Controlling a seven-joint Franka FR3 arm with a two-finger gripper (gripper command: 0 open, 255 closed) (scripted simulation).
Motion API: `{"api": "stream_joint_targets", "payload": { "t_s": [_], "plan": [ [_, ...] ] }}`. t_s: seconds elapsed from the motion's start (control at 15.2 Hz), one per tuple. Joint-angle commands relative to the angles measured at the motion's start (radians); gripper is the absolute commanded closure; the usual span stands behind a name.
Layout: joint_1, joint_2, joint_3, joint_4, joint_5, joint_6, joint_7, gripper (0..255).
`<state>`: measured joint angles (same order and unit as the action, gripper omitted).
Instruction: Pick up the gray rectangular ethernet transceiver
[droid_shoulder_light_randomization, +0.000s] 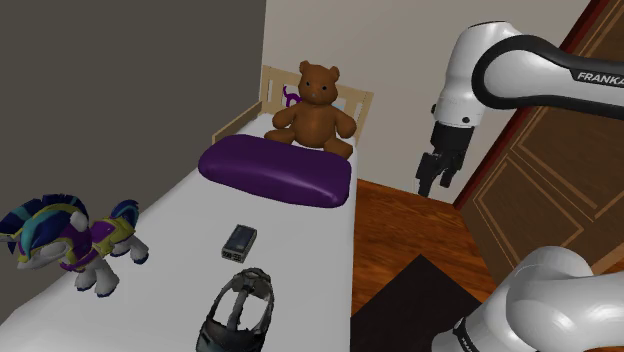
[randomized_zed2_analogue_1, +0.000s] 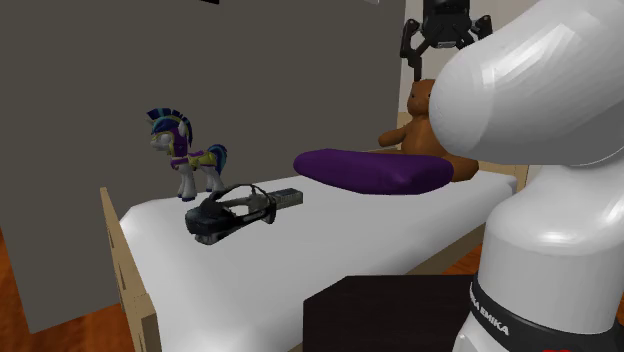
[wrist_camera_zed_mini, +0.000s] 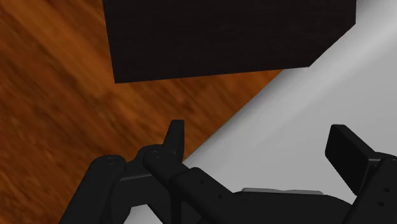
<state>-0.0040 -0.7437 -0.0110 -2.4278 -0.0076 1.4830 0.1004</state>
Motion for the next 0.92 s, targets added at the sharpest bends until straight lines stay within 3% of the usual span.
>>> {"api": "stream_joint_targets", "payload": {
  "t_s": [0.0,0.86],
  "plan": [
    [0.000,0.000,0.000,0.000,0.000,0.000,0.000,0],
    [0.066,0.263,0.211,-0.064,0.150,0.399,0.276,0]
  ]
}}
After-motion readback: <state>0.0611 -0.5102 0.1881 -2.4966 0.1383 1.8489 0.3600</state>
